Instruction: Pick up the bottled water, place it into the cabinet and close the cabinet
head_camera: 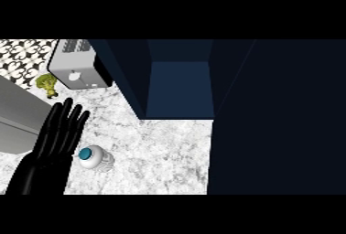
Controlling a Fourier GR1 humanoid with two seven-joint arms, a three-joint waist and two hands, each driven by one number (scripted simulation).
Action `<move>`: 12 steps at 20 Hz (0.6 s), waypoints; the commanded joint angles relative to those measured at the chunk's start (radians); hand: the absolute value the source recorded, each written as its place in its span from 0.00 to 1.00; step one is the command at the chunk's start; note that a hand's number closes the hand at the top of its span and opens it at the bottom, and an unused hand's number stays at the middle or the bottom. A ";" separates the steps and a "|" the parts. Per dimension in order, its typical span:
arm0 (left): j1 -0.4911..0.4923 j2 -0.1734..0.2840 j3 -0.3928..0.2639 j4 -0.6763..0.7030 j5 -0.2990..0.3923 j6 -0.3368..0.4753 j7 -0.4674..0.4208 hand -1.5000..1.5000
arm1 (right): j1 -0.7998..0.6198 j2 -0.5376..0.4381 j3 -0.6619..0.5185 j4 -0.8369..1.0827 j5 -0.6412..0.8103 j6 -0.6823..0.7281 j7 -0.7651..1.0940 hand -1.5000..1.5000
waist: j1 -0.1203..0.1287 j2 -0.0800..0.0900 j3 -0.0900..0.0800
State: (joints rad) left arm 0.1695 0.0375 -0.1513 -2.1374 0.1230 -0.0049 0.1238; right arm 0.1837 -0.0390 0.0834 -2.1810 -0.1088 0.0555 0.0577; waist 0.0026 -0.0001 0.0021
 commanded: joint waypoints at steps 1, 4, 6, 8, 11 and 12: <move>0.126 -0.036 -0.038 -0.018 0.106 0.036 0.079 0.00 | 0.074 0.005 -0.022 -0.047 -0.188 0.038 0.118 0.00 | -0.001 -0.004 -0.002; 0.222 -0.003 -0.016 -0.142 0.138 0.011 0.141 0.00 | 0.171 0.008 0.001 -0.126 -0.204 0.039 0.134 0.00 | -0.001 -0.005 -0.002; 0.307 -0.020 -0.062 -0.099 0.125 -0.030 0.045 0.00 | 0.136 0.010 0.017 -0.124 -0.184 0.015 0.175 0.00 | 0.003 -0.003 -0.003; 0.360 0.025 -0.035 -0.212 0.152 -0.037 0.114 0.00 | 0.283 0.015 0.056 -0.178 -0.190 0.076 0.097 0.00 | -0.002 -0.005 -0.002; 0.448 0.041 -0.006 -0.188 0.210 -0.115 0.018 0.00 | 0.225 0.003 -0.001 -0.142 -0.212 0.064 0.116 0.00 | 0.004 -0.003 -0.003; 0.383 0.020 0.015 -0.100 0.197 -0.102 -0.008 0.00 | 0.244 0.038 0.139 -0.152 -0.110 -0.004 0.088 0.00 | 0.000 -0.002 -0.003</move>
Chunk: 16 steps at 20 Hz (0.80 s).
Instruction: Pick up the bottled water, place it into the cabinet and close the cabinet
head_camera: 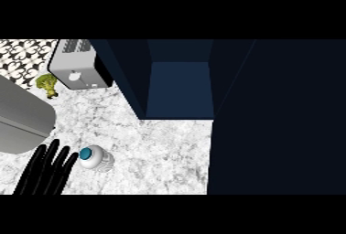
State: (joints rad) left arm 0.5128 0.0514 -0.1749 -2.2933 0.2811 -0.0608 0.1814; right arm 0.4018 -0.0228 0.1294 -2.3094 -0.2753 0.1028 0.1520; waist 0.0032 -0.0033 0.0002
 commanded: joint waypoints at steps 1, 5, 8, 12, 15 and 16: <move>0.120 0.033 0.037 -0.093 0.076 -0.053 -0.010 0.00 | 0.043 0.019 0.017 0.072 -0.002 0.049 -0.092 0.00 | 0.003 0.000 0.000; 0.087 0.025 0.047 -0.030 0.028 -0.064 -0.054 0.00 | 0.123 0.004 0.024 -0.019 -0.008 0.056 -0.079 0.00 | -0.004 0.000 0.000; 0.151 0.004 0.053 0.050 0.046 -0.115 -0.138 0.00 | 0.147 0.022 0.091 0.019 0.052 0.058 -0.137 0.00 | -0.001 0.000 0.000; 0.245 0.046 0.120 0.024 0.116 -0.224 -0.213 0.00 | 0.194 0.005 0.066 -0.020 0.027 0.079 -0.140 0.00 | 0.001 -0.001 -0.001; 0.150 0.025 0.146 0.042 0.096 -0.171 -0.178 0.00 | 0.133 0.022 0.084 0.044 0.051 0.047 -0.169 0.00 | -0.001 0.001 0.000; 0.157 0.010 0.135 0.030 0.078 -0.147 -0.163 0.00 | 0.114 0.018 0.066 0.060 0.056 0.060 -0.159 0.00 | 0.000 0.002 0.000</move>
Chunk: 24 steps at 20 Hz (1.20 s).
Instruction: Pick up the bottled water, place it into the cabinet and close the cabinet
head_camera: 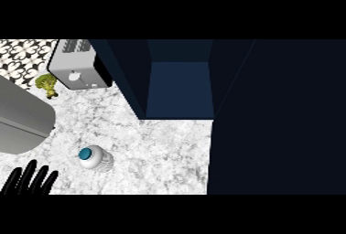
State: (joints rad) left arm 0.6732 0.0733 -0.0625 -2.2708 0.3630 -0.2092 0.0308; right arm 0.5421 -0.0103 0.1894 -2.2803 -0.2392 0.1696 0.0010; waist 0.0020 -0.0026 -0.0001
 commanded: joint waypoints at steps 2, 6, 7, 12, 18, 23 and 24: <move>-0.009 0.005 0.096 0.086 0.058 -0.046 -0.056 0.00 | -0.040 0.010 0.015 0.046 0.021 -0.043 -0.015 0.00 | 0.002 0.001 0.000; -0.064 -0.025 0.121 0.194 -0.016 -0.037 -0.127 0.00 | 0.072 -0.011 0.020 -0.037 0.011 0.009 -0.041 0.00 | -0.006 0.001 0.000; -0.088 -0.019 0.133 0.169 0.013 -0.013 -0.076 0.00 | 0.053 0.010 0.051 0.066 0.069 0.017 -0.109 0.00 | -0.005 0.001 0.000; -0.146 -0.007 0.163 0.317 -0.038 -0.070 -0.154 0.00 | 0.032 -0.031 0.010 -0.004 0.023 0.020 -0.040 0.00 | -0.004 0.001 0.000; -0.229 0.050 0.259 0.475 -0.038 -0.128 -0.209 0.00 | 0.061 -0.042 -0.003 0.026 0.000 0.051 -0.100 0.00 | -0.006 0.002 0.000; -0.305 0.047 0.252 0.594 -0.093 -0.128 -0.228 0.00 | 0.097 0.002 0.086 0.043 0.074 0.028 -0.144 0.00 | -0.008 0.001 0.000; -0.282 0.031 0.243 0.607 -0.102 -0.145 -0.258 0.00 | 0.053 -0.013 0.044 0.038 0.048 0.018 -0.111 0.00 | -0.005 0.001 0.000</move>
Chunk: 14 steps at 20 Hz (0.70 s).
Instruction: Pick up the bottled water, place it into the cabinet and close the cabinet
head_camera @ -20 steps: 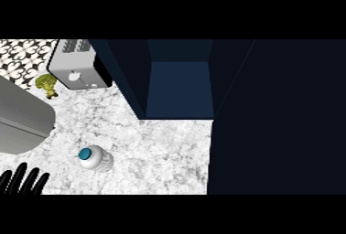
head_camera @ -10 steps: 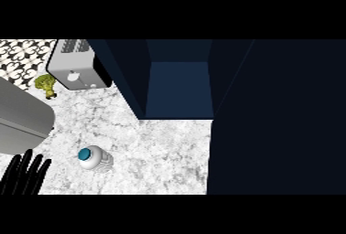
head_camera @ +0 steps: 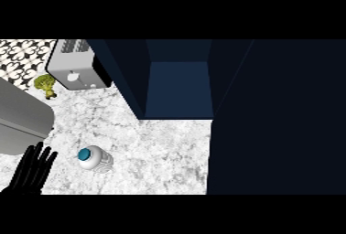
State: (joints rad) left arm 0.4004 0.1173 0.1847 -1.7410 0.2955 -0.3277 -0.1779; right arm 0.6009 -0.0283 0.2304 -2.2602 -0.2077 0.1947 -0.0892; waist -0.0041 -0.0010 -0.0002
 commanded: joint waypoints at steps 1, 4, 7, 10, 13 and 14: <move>-0.091 -0.002 0.012 0.157 -0.066 0.013 -0.055 0.00 | 0.099 0.006 0.074 -0.006 0.066 0.016 -0.073 0.00 | -0.007 -0.001 0.000; -0.162 0.024 0.041 0.301 -0.044 -0.028 -0.085 0.00 | 0.018 -0.018 -0.025 0.146 -0.002 0.072 -0.159 0.00 | -0.005 0.001 0.000; -0.223 0.070 0.103 0.363 0.011 -0.042 -0.048 0.00 | 0.093 -0.010 0.016 0.068 0.019 0.045 -0.144 0.00 | -0.005 0.000 0.000; -0.239 0.020 0.058 0.506 -0.062 -0.039 -0.142 0.00 | 0.106 -0.027 0.022 -0.034 -0.030 0.036 -0.075 0.00 | -0.006 0.000 0.000; -0.325 0.044 0.095 0.603 -0.026 -0.045 -0.120 0.00 | 0.088 -0.057 -0.031 0.050 -0.054 0.081 -0.135 0.00 | -0.006 0.001 0.000; -0.346 0.030 0.087 0.650 -0.045 -0.035 -0.148 0.00 | 0.152 -0.047 0.021 0.029 -0.006 0.081 -0.164 0.00 | -0.010 0.000 0.000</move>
State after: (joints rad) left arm 0.1294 0.1501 0.2600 -1.2323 0.2583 -0.3603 -0.2874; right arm 0.6909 -0.0593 0.2410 -2.2312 -0.2194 0.2475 -0.2057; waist -0.0097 -0.0006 -0.0004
